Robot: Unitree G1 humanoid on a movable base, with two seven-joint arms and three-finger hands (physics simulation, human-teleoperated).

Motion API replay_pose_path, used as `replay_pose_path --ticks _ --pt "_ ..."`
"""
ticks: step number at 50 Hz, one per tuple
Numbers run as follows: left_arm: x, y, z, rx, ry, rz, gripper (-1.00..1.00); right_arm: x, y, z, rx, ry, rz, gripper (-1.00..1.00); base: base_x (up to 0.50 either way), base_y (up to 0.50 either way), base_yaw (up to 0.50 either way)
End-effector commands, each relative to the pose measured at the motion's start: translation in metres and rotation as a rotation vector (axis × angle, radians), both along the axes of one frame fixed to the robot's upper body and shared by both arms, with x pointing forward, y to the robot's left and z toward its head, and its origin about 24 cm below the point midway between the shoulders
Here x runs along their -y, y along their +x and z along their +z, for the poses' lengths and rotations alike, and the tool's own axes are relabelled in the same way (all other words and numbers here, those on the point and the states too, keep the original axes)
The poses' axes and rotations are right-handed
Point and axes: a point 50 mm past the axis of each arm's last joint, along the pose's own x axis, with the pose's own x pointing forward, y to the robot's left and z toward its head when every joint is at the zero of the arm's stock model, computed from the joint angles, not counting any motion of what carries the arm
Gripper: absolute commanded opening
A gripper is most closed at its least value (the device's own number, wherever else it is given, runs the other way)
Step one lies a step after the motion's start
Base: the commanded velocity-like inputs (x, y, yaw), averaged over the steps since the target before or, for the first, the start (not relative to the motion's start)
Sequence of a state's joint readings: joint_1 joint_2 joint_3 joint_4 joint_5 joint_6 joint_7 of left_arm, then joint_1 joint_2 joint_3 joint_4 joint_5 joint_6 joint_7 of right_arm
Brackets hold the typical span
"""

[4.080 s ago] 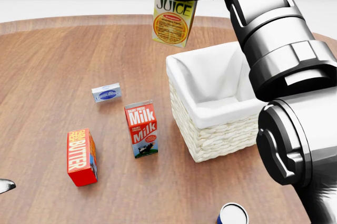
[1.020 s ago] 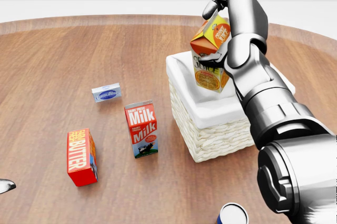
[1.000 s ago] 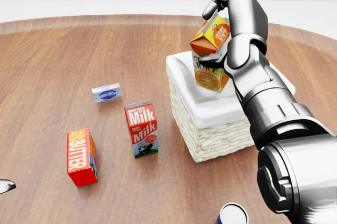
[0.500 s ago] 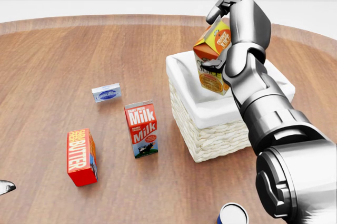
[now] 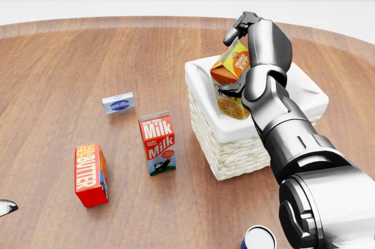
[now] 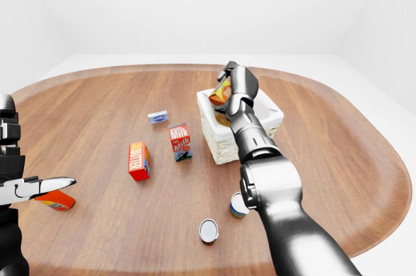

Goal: Pick up the orange juice, and put it in the basket.

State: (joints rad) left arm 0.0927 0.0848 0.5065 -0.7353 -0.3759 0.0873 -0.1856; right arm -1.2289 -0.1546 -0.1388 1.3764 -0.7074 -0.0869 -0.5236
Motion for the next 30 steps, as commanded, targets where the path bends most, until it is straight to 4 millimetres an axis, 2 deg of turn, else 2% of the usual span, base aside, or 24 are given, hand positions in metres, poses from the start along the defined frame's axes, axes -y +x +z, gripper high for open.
replay_pose_path --ticks 1,13,21,30 --pt "0.0 0.0 0.0 -0.001 0.002 -0.003 1.0 -0.003 -0.002 -0.009 -0.023 0.03 0.003 -1.0 0.0 0.0 0.0" --pt "0.001 0.0 0.0 -0.001 0.004 -0.005 1.0 -0.003 -0.004 -0.021 -0.052 0.023 0.003 -1.0 0.0 0.0 0.0" --pt "0.001 -0.001 0.001 0.002 0.006 -0.005 1.0 -0.004 -0.004 -0.02 -0.048 0.019 0.006 -1.0 0.0 0.0 0.0" --pt "0.001 -0.002 0.001 0.004 0.008 -0.006 1.0 -0.005 -0.008 -0.034 -0.084 0.013 0.01 -1.0 0.0 0.0 0.0"
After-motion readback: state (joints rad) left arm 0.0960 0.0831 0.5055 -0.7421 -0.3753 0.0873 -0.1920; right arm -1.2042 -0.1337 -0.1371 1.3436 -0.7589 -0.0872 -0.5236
